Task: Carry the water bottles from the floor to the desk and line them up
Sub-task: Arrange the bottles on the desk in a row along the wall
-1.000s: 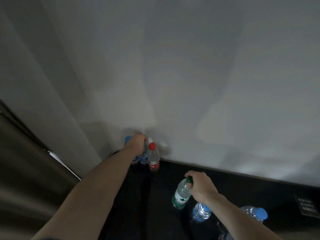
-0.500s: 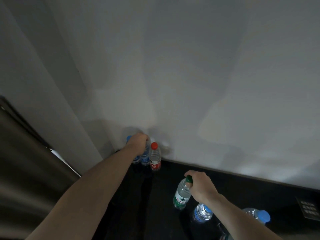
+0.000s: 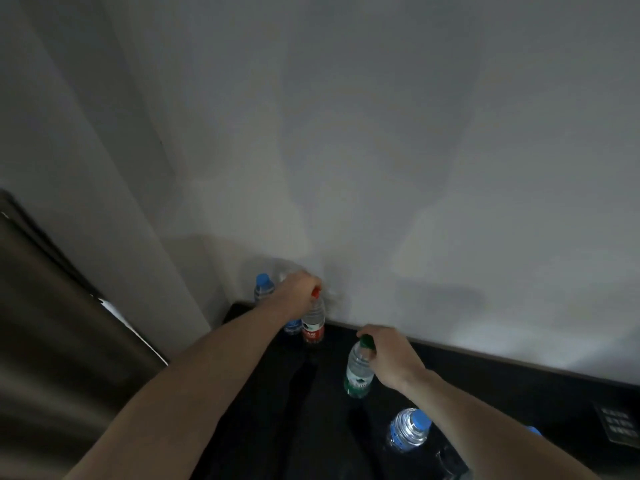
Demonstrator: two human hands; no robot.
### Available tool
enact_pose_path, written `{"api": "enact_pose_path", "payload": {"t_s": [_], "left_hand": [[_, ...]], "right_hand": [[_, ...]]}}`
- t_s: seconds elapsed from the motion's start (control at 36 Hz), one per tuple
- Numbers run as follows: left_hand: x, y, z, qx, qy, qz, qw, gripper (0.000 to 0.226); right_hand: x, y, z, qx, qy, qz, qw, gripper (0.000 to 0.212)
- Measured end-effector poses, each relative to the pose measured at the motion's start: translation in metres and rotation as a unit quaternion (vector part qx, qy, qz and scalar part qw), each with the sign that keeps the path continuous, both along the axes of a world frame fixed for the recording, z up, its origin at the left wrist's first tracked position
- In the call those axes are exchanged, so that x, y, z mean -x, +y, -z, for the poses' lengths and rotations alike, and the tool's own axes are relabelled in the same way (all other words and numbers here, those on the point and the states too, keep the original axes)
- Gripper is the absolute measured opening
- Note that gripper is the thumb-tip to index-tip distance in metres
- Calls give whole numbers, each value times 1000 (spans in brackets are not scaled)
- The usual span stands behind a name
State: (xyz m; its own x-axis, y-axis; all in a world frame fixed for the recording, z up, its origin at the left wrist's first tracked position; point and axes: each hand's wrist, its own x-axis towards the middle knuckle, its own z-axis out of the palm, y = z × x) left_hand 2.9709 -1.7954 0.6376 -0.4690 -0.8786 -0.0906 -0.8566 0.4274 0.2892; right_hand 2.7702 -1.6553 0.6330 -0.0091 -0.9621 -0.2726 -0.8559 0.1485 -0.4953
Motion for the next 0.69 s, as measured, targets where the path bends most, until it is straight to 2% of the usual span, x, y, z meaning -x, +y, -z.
{"api": "enact_pose_path", "payload": {"t_s": [0.11,0.25,0.39,0.58,0.69], "left_hand": [[0,0,2,5,28,-25,999,19],[0,-3,2,-1,12,-21,1000,28],[-4,-9,9,-4,34,-44,998,35],[0,-10,8,-21,69,-66,995,32],[5,-10,11,-38,57,-74,995,33]], "right_hand": [[-4,-31,-10,25,12,-3,1000,33],[-14,-69,-14,44,55,-11,997,34],[-24,-94,-8,40,69,-10,997,33],[-36,-111,4,44,64,0,997,19],[-41,-115,8,56,55,8,997,17]]}}
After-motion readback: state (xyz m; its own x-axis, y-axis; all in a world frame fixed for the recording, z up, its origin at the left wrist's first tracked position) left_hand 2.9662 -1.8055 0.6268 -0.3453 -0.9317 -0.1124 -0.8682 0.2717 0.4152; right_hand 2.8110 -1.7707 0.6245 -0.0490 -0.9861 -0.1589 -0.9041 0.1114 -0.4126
